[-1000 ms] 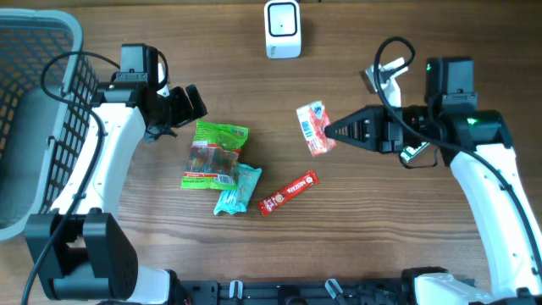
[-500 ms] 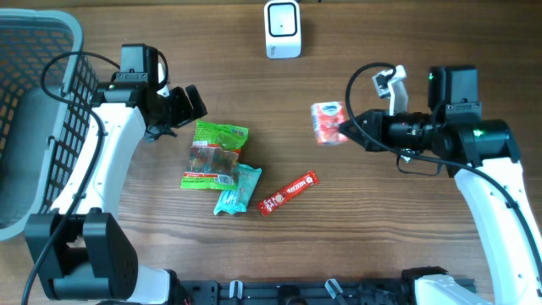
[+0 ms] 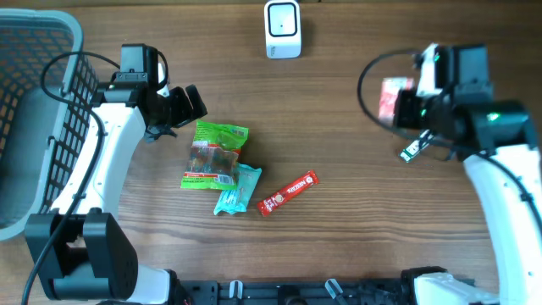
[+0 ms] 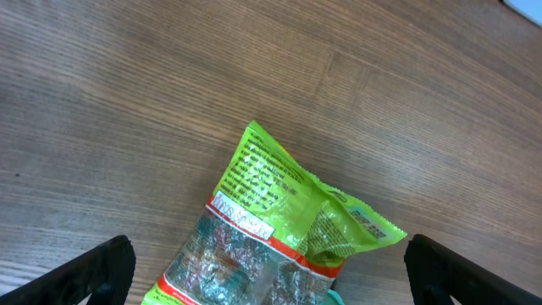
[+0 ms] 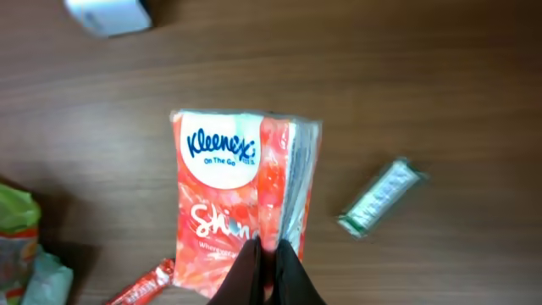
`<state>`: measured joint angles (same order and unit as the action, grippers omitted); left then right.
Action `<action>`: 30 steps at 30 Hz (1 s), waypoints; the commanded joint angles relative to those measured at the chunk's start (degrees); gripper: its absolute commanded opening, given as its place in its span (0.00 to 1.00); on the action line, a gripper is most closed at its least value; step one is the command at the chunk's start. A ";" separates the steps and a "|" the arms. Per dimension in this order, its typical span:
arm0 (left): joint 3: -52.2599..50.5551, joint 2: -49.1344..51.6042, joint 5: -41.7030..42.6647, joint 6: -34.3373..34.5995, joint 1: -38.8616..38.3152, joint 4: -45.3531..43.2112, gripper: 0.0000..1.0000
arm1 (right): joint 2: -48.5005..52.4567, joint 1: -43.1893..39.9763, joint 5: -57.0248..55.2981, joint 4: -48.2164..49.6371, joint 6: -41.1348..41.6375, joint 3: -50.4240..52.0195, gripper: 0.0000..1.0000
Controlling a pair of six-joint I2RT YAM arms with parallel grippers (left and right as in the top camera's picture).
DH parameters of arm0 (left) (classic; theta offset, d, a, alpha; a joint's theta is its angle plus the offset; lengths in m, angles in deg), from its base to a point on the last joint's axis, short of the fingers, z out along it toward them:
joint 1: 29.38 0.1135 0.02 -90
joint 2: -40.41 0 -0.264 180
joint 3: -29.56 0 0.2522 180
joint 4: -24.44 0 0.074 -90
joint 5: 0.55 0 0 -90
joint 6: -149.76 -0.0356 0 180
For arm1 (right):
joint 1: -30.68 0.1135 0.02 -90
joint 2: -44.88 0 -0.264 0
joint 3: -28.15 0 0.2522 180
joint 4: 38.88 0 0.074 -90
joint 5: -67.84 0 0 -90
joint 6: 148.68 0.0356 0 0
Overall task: Scan the item barcode
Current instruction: 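Hold the Kleenex pack in front of the white scanner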
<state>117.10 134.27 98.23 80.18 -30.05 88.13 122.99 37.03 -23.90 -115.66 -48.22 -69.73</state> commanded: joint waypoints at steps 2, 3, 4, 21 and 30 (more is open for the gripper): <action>-0.44 0.44 -0.33 0.13 0.20 0.04 1.00 | 8.17 1.18 -7.56 -8.55 -3.10 -18.71 0.04; -0.44 0.44 -0.33 0.13 0.20 0.04 1.00 | 10.38 1.66 -8.09 -10.47 -3.19 -22.80 0.04; -0.44 0.44 -0.33 0.13 0.20 0.02 1.00 | 12.48 2.34 -8.76 -12.28 -3.15 -26.71 0.04; -0.44 0.44 -0.33 0.13 0.20 0.04 1.00 | 47.67 21.46 -39.93 18.32 -20.55 -41.03 0.04; -0.44 0.44 -0.33 0.13 0.20 0.04 1.00 | 59.39 21.92 -31.43 36.17 -39.78 -41.03 0.04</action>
<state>117.06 134.27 98.25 80.18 -30.05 88.18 180.56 58.77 -60.88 -81.26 -81.01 -109.88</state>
